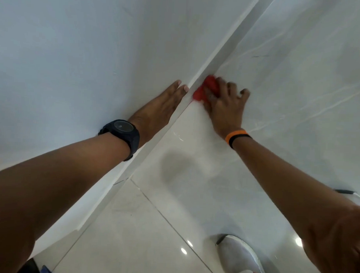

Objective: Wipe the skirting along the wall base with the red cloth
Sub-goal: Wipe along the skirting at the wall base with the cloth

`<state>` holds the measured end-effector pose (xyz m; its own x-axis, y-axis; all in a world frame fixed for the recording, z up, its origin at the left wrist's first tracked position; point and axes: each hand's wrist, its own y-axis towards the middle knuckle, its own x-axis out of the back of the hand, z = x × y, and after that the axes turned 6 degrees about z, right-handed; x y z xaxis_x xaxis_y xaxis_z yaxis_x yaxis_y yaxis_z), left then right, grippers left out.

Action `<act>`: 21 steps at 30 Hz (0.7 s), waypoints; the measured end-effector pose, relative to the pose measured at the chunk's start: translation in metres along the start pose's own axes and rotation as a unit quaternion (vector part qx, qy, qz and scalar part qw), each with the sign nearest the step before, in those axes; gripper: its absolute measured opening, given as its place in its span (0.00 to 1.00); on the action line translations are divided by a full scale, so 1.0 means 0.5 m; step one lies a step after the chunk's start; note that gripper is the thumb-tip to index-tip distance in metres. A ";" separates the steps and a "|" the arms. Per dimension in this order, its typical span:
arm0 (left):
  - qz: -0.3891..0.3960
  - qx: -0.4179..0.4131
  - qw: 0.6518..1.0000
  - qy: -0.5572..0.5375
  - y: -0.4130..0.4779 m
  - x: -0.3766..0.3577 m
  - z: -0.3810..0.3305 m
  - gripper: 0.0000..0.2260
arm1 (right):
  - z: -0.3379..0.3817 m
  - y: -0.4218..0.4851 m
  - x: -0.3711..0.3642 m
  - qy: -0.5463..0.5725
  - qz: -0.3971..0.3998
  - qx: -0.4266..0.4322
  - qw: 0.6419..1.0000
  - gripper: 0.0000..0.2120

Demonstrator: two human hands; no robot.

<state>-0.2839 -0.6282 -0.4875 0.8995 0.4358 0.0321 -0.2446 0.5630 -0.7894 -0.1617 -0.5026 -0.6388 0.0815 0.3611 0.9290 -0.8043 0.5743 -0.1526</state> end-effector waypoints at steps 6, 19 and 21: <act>0.000 0.010 1.000 -0.002 0.007 -0.001 -0.013 0.40 | 0.024 0.042 0.013 0.038 -0.003 -0.130 0.991 0.24; 0.002 0.007 1.000 -0.011 0.003 0.005 -0.009 0.43 | 0.078 -0.086 -0.020 0.042 0.110 0.070 0.991 0.19; -0.001 0.012 1.000 -0.017 0.003 0.003 -0.012 0.42 | 0.044 -0.057 -0.006 0.047 0.094 0.038 0.994 0.20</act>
<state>-0.2808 -0.6307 -0.4924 0.8873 0.4579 0.0541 -0.2518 0.5796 -0.7750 -0.1522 -0.5361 -0.6297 -0.0232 0.5260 0.8502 -0.8521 0.4344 -0.2920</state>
